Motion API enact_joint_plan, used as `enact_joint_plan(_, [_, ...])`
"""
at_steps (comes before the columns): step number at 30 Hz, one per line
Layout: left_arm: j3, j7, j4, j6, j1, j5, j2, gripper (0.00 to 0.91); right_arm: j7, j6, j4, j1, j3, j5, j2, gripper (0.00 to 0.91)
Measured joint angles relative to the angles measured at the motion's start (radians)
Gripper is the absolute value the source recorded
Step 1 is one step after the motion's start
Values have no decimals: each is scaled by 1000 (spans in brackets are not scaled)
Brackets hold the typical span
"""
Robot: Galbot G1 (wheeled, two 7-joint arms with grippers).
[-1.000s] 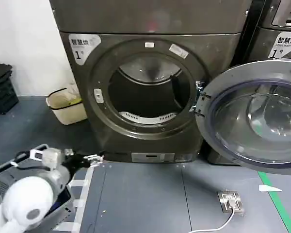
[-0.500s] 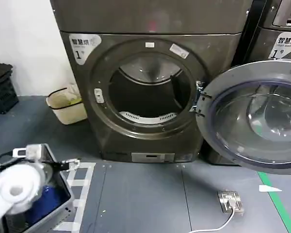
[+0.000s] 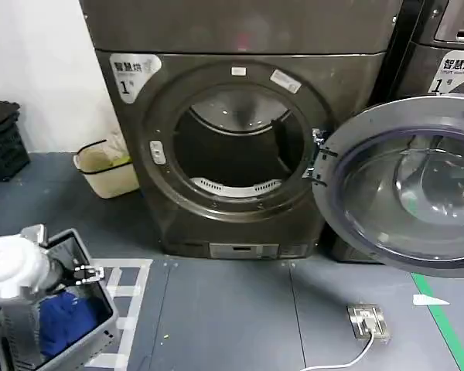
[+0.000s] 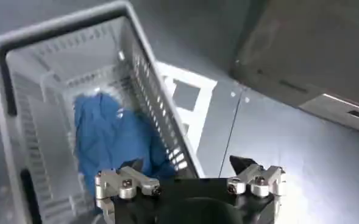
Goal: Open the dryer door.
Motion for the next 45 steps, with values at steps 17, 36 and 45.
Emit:
enact_joint_plan(17, [8, -35, 112, 0, -12, -109, 12, 907, -20, 52, -18, 2, 2, 28, 2, 907])
enact_joint_plan(36, [5, -39, 140, 1, -13, -126, 17, 907, -16, 58, -47, 0, 18, 32, 3, 907])
enact_joint_plan(45, [-2, -45, 174, 1, -16, -140, 17, 907, -16, 78, -68, 1, 37, 41, 4, 907])
